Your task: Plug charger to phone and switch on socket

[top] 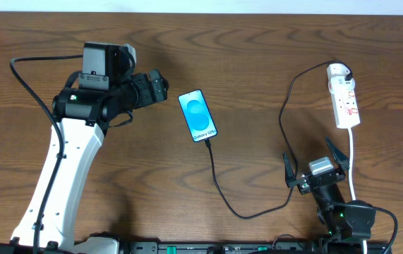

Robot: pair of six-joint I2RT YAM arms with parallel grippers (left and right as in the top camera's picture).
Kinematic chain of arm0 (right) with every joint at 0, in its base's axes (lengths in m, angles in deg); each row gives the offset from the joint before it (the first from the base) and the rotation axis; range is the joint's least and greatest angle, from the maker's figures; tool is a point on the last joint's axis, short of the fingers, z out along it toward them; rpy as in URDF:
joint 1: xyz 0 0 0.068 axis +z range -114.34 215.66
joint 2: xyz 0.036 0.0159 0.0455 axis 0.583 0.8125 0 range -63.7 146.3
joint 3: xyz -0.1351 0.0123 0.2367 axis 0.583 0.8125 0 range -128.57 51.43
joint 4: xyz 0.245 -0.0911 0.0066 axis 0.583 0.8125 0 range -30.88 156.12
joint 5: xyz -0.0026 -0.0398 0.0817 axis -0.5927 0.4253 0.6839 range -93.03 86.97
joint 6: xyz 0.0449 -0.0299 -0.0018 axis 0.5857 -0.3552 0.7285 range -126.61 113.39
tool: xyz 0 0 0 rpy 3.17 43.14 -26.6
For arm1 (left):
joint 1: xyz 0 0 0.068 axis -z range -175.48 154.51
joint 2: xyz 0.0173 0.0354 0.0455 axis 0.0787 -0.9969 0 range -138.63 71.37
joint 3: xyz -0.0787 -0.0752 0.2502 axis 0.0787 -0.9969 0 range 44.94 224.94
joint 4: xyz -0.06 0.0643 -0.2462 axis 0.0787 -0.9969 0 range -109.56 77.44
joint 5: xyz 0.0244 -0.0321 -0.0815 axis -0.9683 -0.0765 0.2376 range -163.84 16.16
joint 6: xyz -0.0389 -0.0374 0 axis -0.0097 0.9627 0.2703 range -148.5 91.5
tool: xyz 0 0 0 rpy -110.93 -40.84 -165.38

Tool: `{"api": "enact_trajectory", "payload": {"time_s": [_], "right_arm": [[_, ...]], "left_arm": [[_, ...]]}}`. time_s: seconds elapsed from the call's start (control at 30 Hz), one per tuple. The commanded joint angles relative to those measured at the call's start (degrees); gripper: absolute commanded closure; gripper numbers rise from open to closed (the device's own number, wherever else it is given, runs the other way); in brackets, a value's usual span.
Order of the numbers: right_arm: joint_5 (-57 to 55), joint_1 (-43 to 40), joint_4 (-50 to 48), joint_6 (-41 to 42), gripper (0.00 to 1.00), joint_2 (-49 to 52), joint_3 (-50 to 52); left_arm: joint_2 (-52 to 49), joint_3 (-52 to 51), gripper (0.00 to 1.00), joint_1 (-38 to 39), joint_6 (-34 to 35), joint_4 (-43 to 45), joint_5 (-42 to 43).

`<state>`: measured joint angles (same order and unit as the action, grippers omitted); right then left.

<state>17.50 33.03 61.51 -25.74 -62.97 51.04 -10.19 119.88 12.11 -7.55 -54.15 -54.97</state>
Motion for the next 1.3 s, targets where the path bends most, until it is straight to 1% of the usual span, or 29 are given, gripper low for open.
{"api": "enact_trajectory", "payload": {"time_s": [0.0,0.6,0.77,0.9,0.97,1.07,1.27], "right_arm": [[-0.72,0.66,0.39,-0.63,0.01,-0.46,0.07],[-0.72,0.66,0.37,-0.63,0.01,-0.46,0.07],[-0.72,0.66,0.37,-0.63,0.01,-0.46,0.07],[-0.72,0.66,0.37,-0.63,0.01,-0.46,0.07],[-0.70,0.66,0.39,-0.63,0.01,-0.46,0.07],[-0.70,0.66,0.37,-0.63,0.01,-0.44,0.07],[-0.72,0.66,0.39,-0.63,0.01,-0.46,0.07]], "left_arm": [[0.17,0.57,0.04,-0.31,-0.37,0.00,-0.76],[0.17,0.57,0.05,-0.31,-0.44,0.02,-1.73],[2.25,-0.57,0.04,-0.24,-0.81,0.02,-9.79],[7.85,-5.70,0.04,-0.26,-0.85,3.26,-15.69],[11.96,-9.94,0.04,-0.31,-1.90,6.62,-17.97],[18.53,-17.05,0.04,-0.52,-5.92,13.38,-18.08],[32.85,-33.18,0.04,-2.27,-11.74,26.49,-18.05]]}}
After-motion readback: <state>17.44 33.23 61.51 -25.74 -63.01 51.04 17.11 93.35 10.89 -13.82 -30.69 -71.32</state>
